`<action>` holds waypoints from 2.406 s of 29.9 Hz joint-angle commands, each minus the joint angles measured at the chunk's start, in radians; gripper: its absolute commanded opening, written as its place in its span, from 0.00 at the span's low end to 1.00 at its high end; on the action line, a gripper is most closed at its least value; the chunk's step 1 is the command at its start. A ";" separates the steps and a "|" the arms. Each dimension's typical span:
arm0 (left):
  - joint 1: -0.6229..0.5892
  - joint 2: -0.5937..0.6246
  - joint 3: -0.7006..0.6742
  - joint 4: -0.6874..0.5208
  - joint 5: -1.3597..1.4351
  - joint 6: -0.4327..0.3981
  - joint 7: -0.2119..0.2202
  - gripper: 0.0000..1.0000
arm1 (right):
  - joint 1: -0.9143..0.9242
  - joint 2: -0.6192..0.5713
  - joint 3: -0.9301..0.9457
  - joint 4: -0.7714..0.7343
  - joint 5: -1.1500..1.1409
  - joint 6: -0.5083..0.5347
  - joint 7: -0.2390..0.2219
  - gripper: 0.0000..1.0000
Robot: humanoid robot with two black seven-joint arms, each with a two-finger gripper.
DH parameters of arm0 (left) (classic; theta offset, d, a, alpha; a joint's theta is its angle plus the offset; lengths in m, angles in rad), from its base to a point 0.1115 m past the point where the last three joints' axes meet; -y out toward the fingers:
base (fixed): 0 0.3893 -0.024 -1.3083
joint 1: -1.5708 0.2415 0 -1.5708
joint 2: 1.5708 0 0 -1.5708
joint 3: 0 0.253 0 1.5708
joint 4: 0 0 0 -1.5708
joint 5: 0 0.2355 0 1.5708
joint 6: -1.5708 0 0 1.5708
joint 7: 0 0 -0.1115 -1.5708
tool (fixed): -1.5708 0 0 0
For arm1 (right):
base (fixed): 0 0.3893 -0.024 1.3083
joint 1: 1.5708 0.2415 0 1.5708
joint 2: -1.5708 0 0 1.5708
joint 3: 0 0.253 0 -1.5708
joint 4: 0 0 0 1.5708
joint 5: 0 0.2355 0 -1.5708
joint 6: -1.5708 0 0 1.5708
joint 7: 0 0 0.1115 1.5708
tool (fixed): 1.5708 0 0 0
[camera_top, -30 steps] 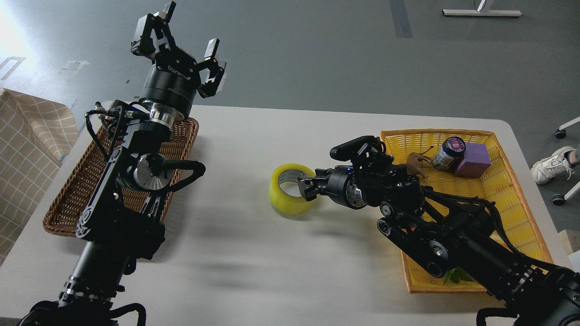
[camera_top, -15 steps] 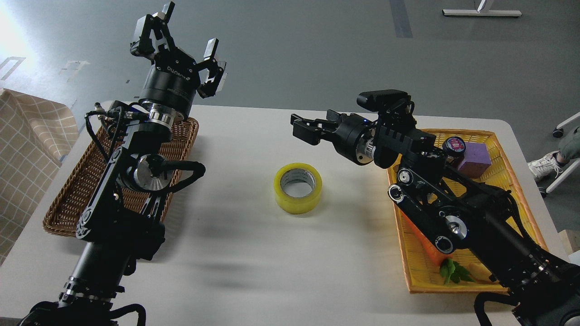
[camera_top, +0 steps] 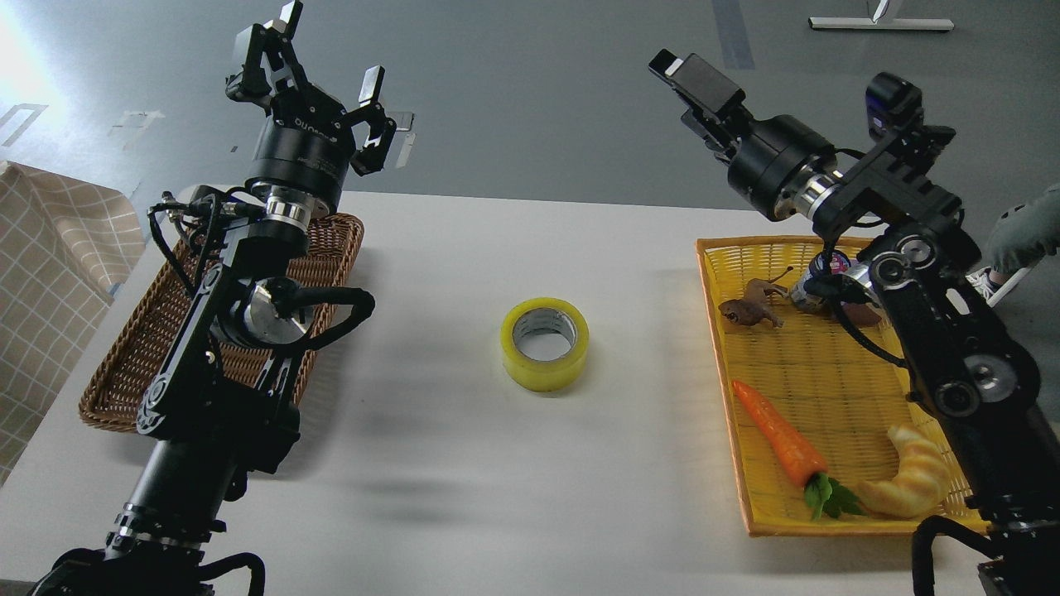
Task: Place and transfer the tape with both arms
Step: 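Raise the right gripper back above the tray, then reach the left gripper toward the tape roll on the table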
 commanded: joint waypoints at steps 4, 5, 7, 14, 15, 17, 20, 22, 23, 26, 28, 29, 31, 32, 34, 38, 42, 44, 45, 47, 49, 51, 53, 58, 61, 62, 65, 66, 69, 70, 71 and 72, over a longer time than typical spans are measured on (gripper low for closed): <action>-0.013 -0.004 0.005 0.005 0.001 0.020 0.051 0.98 | -0.059 -0.115 0.058 0.084 0.352 0.000 0.001 1.00; -0.013 -0.007 0.005 0.005 0.001 0.020 0.053 0.98 | -0.062 -0.115 0.074 0.084 0.374 0.003 0.001 1.00; -0.020 -0.013 0.002 0.000 -0.001 0.031 0.053 0.98 | -0.070 -0.113 0.117 0.084 0.442 0.014 0.001 1.00; -0.042 -0.002 0.006 -0.006 0.004 0.035 0.047 0.98 | -0.074 -0.109 0.188 0.086 0.680 0.052 0.006 1.00; -0.040 -0.002 0.012 -0.023 0.004 0.038 0.048 0.98 | -0.076 -0.106 0.191 0.086 0.705 0.057 0.009 1.00; -0.043 -0.002 0.029 -0.026 0.008 0.040 0.048 0.98 | -0.074 -0.081 0.192 0.093 0.716 0.068 0.012 1.00; -0.042 0.001 0.069 -0.040 0.018 0.034 0.048 0.98 | -0.074 -0.054 0.206 0.112 0.717 0.080 0.012 1.00; -0.043 0.019 0.104 -0.060 0.024 0.031 0.050 0.98 | -0.062 -0.020 0.226 0.106 0.722 0.059 0.000 1.00; -0.043 0.025 0.112 -0.063 0.027 0.031 0.050 0.98 | -0.062 -0.011 0.233 0.102 0.725 0.053 -0.002 1.00; -0.042 0.048 0.144 -0.090 0.028 0.029 0.051 0.98 | -0.063 0.026 0.243 0.109 0.765 0.037 -0.003 1.00; -0.042 0.056 0.152 -0.123 0.028 0.029 0.051 0.98 | -0.065 0.049 0.243 0.112 0.786 0.029 -0.008 1.00; -0.042 0.056 0.152 -0.132 0.028 0.029 0.051 0.98 | -0.065 0.064 0.241 0.112 0.786 0.001 -0.027 1.00; -0.040 0.053 0.150 -0.132 0.028 0.029 0.050 0.98 | -0.063 0.091 0.237 0.112 0.790 -0.075 -0.086 1.00; -0.040 0.051 0.150 -0.132 0.028 0.029 0.050 0.98 | -0.062 0.100 0.237 0.112 0.790 -0.092 -0.106 1.00; -0.037 0.044 0.149 -0.132 0.028 0.029 0.048 0.98 | -0.057 0.111 0.232 0.112 0.790 -0.106 -0.136 1.00; -0.036 0.042 0.133 -0.130 0.083 0.035 0.034 0.98 | -0.013 0.112 0.197 0.110 0.790 -0.093 -0.137 1.00; -0.037 0.054 0.133 -0.132 0.117 0.029 0.033 0.98 | 0.025 0.114 0.140 0.098 0.785 -0.093 -0.137 1.00; -0.039 0.071 0.135 -0.132 0.119 0.025 0.001 0.98 | 0.032 0.114 0.076 0.102 0.782 -0.093 -0.135 1.00; -0.040 0.076 0.135 -0.132 0.119 0.023 -0.010 0.98 | 0.033 0.114 0.060 0.104 0.782 -0.092 -0.135 1.00; -0.042 0.093 0.135 -0.132 0.119 0.014 -0.024 0.98 | 0.035 0.114 0.028 0.105 0.779 -0.090 -0.132 1.00; -0.042 0.097 0.133 -0.132 0.119 -0.014 -0.025 0.98 | 0.048 0.106 0.008 0.093 0.764 -0.086 -0.129 1.00; -0.040 0.097 0.132 -0.130 0.117 -0.029 -0.024 0.98 | 0.062 0.112 0.005 0.060 0.699 -0.076 -0.123 1.00; -0.039 0.096 0.132 -0.127 0.119 -0.029 -0.027 0.98 | 0.065 0.123 0.010 0.052 0.676 -0.075 -0.104 1.00; -0.031 0.091 0.133 -0.124 0.136 -0.029 -0.030 0.98 | 0.067 0.134 0.008 0.061 0.658 -0.075 -0.045 1.00; -0.028 0.084 0.133 -0.124 0.136 -0.029 -0.033 0.98 | 0.067 0.135 0.007 0.056 0.633 -0.075 -0.011 1.00; -0.028 0.084 0.135 -0.124 0.136 -0.031 -0.039 0.98 | 0.065 0.134 0.005 0.053 0.625 -0.075 -0.005 1.00; -0.028 0.081 0.140 -0.124 0.136 -0.034 -0.053 0.98 | 0.056 0.134 0.003 0.050 0.622 -0.075 -0.003 1.00; -0.028 0.081 0.141 -0.124 0.136 -0.034 -0.053 0.98 | 0.056 0.134 0.002 0.049 0.622 -0.076 -0.003 1.00; -0.028 0.082 0.150 -0.124 0.163 -0.023 -0.053 0.98 | 0.055 0.134 0.007 0.044 0.622 -0.079 -0.002 1.00; -0.027 0.087 0.152 -0.124 0.203 -0.020 -0.053 0.98 | 0.055 0.134 0.010 0.046 0.624 -0.079 -0.002 1.00; -0.026 0.084 0.152 -0.123 0.249 -0.020 -0.053 0.98 | 0.053 0.134 0.010 0.046 0.624 -0.079 -0.002 1.00; -0.026 0.084 0.152 -0.123 0.249 -0.020 -0.053 0.98 | 0.053 0.134 0.010 0.046 0.624 -0.079 -0.002 1.00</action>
